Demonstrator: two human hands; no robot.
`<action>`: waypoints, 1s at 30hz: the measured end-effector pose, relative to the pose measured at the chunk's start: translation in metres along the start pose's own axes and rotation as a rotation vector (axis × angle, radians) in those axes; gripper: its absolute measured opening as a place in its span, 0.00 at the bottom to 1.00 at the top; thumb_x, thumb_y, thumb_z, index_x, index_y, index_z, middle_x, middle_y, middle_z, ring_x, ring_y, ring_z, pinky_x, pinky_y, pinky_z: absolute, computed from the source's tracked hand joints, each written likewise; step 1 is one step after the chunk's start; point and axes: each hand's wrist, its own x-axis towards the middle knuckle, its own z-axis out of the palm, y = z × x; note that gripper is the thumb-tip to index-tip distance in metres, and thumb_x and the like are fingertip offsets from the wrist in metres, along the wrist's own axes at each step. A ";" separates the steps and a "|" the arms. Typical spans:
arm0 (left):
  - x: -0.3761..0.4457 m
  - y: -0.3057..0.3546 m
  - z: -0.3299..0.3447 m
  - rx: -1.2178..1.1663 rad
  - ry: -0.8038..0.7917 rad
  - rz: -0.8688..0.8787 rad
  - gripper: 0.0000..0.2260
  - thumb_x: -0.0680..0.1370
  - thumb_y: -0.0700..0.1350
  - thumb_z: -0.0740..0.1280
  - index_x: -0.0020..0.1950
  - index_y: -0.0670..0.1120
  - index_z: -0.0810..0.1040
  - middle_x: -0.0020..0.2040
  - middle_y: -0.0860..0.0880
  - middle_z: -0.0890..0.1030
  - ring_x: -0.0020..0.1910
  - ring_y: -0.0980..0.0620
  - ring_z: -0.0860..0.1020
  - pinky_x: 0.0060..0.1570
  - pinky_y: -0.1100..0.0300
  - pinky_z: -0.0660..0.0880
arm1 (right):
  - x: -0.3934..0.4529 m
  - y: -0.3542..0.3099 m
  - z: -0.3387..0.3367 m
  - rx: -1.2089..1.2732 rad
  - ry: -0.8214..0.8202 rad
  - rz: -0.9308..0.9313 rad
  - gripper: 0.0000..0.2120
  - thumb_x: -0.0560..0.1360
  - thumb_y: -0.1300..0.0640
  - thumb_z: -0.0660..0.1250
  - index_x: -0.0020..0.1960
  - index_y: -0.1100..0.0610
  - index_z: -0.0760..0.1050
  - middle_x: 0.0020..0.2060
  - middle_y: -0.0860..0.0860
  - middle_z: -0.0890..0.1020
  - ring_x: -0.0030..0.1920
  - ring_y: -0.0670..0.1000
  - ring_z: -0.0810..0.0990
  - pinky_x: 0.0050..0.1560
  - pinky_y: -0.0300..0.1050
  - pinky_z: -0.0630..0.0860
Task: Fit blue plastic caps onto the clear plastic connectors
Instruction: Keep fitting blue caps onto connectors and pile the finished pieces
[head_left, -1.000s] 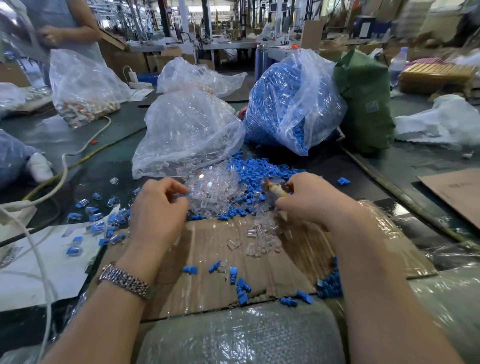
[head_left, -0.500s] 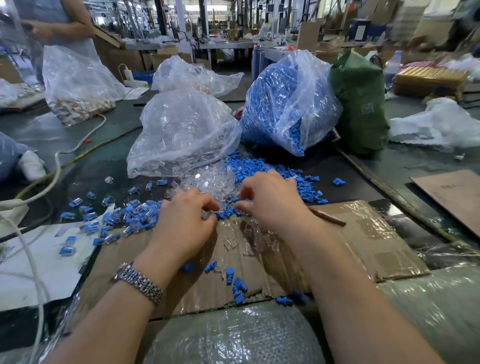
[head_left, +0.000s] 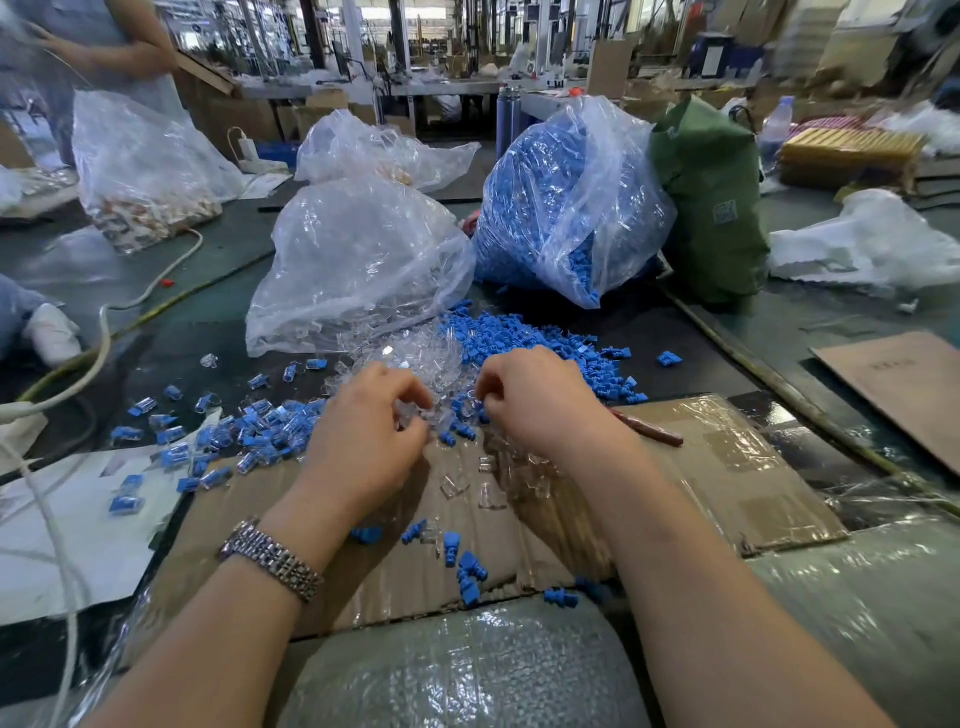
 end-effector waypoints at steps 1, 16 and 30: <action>0.000 -0.003 0.000 0.024 0.032 0.003 0.08 0.78 0.42 0.69 0.52 0.55 0.78 0.50 0.57 0.73 0.50 0.57 0.73 0.57 0.58 0.72 | 0.000 0.003 -0.002 0.028 0.006 0.016 0.11 0.79 0.61 0.63 0.54 0.50 0.81 0.53 0.50 0.83 0.59 0.56 0.76 0.65 0.58 0.71; 0.000 -0.001 0.011 0.149 -0.109 0.126 0.11 0.80 0.51 0.69 0.62 0.57 0.79 0.54 0.57 0.71 0.48 0.58 0.71 0.47 0.64 0.68 | -0.002 -0.003 -0.004 0.005 -0.056 0.033 0.05 0.81 0.56 0.64 0.54 0.53 0.77 0.51 0.51 0.82 0.54 0.56 0.79 0.63 0.60 0.72; 0.000 0.003 0.012 0.110 -0.157 0.165 0.13 0.80 0.50 0.69 0.64 0.58 0.78 0.57 0.57 0.76 0.55 0.57 0.75 0.58 0.54 0.77 | -0.006 -0.002 -0.006 0.017 -0.052 0.016 0.04 0.80 0.57 0.64 0.51 0.52 0.77 0.48 0.50 0.81 0.51 0.54 0.79 0.61 0.61 0.74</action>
